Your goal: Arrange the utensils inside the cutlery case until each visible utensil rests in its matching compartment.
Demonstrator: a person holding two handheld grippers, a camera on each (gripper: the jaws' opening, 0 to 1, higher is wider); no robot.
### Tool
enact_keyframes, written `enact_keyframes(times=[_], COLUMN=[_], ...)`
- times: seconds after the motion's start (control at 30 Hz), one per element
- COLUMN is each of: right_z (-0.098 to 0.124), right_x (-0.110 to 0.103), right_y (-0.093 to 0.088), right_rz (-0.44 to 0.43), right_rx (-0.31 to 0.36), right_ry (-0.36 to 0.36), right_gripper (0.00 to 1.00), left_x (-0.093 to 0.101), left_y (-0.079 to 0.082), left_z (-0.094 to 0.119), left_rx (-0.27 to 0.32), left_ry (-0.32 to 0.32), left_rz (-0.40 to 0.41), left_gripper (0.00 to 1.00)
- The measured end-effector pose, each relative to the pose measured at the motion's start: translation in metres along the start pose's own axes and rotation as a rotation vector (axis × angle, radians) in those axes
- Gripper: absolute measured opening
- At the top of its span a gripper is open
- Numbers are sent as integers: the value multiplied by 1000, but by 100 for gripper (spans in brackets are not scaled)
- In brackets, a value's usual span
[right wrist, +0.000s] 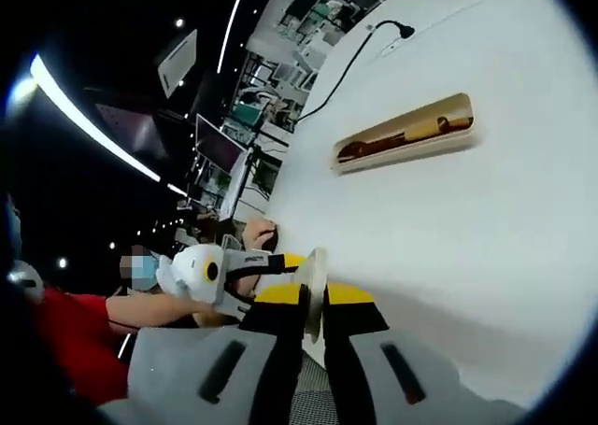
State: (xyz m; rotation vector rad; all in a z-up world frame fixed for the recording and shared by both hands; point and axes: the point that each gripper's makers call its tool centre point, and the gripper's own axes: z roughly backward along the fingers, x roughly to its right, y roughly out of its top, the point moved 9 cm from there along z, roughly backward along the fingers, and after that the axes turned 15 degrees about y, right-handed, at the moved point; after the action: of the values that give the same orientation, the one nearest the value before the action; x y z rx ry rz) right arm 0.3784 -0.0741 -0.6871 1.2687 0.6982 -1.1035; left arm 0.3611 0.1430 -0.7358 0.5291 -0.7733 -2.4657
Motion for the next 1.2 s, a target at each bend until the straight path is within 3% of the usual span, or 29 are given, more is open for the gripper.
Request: enact_keyframes(times=[0.37,0.47,0.8,1.2], right_z=[-1,-4,-7,-11], right_x=[0,0,3,11], right_y=[-4,-5,-11,-14], right_rz=[19,25,38,31], right_rx=[-25,-31,-74,-98], right_ry=[-32,-41,-75,-80], right_gripper=[5,5,7,8], left_x=[-1,-6,-4,-3], left_y=[-2,-4,-10,-15], left_z=[-1,-1,2,7], left_rx=[-10,16,30,-9], left_ry=[-6,19,38,15], left_rz=[-37,-83,-112,-126], left_gripper=[47,47,46,46])
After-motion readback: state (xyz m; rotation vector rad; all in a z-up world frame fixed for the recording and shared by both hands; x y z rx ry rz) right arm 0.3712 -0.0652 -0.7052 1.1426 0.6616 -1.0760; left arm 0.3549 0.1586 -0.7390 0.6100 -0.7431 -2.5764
